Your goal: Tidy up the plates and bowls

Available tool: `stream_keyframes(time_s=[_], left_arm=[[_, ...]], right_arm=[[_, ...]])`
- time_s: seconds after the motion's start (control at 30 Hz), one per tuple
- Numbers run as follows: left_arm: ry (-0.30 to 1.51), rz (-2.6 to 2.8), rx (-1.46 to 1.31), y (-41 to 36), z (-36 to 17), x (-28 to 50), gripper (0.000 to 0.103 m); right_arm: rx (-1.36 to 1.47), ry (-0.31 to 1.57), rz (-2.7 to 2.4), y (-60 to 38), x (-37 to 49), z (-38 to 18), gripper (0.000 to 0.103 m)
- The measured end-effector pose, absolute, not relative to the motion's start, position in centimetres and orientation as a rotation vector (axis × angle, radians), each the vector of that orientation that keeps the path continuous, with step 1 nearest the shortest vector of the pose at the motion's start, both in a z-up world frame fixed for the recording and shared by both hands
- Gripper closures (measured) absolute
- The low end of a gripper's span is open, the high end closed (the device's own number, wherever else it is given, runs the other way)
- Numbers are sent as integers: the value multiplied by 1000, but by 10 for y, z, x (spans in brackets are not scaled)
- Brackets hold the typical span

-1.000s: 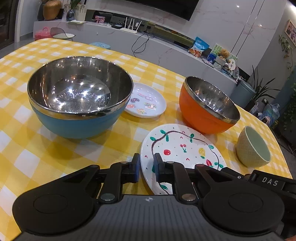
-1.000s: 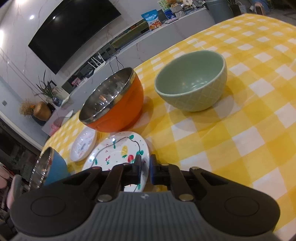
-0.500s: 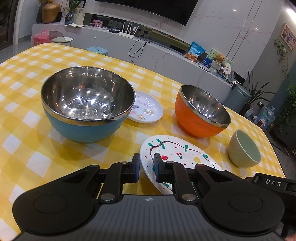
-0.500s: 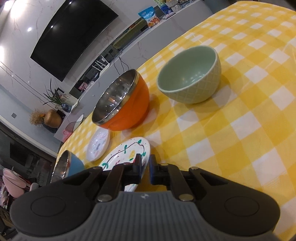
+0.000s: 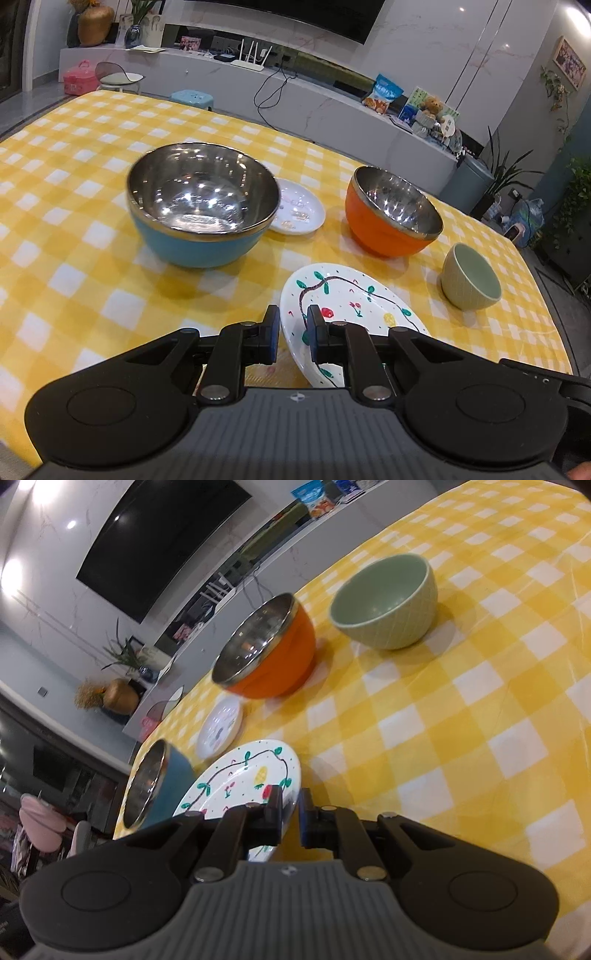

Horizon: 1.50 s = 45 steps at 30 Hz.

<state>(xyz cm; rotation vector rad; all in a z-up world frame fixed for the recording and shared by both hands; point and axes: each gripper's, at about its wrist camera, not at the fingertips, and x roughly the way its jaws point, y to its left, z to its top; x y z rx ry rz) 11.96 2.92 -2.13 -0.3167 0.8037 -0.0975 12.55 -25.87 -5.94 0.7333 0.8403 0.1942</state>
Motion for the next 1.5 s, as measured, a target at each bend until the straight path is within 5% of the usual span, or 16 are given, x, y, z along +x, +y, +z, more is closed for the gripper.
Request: stream_keyframes(time_s=[1.2, 1.3, 1.37, 1.5], left_arm=[[1086, 102, -198, 63, -22, 73, 86], [1094, 110, -179, 61, -23, 74, 91], [1088, 58, -199, 60, -22, 74, 103], [1099, 77, -153, 52, -24, 76, 103]], right_arm=[[481, 931, 409, -199, 95, -58, 97], [434, 913, 404, -195, 93, -55, 97], [397, 906, 410, -191, 92, -54, 97], [366, 911, 424, -180, 89, -58, 97]])
